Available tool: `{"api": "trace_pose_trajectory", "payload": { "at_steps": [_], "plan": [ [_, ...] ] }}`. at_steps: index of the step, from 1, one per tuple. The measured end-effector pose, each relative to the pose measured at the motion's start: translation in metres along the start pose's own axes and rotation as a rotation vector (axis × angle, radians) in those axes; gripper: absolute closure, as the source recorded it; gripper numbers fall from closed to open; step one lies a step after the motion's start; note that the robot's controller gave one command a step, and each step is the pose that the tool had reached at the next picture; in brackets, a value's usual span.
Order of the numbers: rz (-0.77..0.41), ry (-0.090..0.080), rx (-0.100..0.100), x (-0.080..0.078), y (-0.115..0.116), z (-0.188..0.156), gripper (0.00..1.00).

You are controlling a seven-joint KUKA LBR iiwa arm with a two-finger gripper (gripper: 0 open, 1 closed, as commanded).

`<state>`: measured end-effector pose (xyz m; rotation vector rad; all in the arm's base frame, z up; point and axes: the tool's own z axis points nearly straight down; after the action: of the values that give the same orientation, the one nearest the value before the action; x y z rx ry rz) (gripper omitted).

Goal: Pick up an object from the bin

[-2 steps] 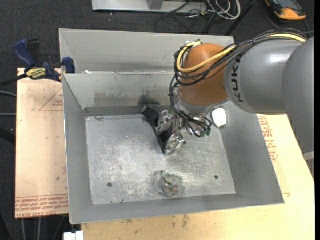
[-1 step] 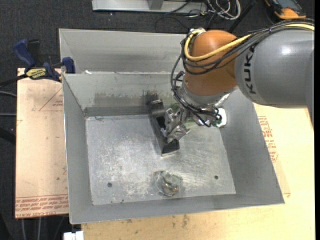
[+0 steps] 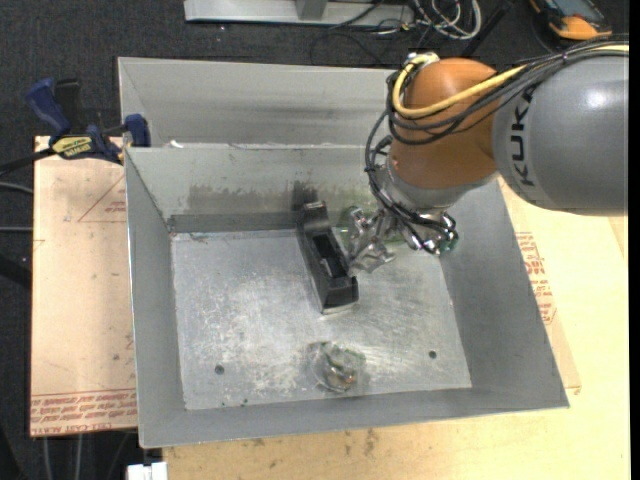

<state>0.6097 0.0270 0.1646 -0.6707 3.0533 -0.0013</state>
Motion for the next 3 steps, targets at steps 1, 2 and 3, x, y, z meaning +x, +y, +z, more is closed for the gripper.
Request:
{"api": "trace_pose_trajectory", "payload": {
  "at_steps": [1,2,3],
  "plan": [
    [0.026,0.024,-0.009,-0.001,0.000,-0.015,1.00],
    [-0.010,0.013,-0.006,0.000,-0.008,0.040,0.00],
    [-0.009,0.010,-0.005,-0.001,-0.009,0.039,0.00]
  ]
}}
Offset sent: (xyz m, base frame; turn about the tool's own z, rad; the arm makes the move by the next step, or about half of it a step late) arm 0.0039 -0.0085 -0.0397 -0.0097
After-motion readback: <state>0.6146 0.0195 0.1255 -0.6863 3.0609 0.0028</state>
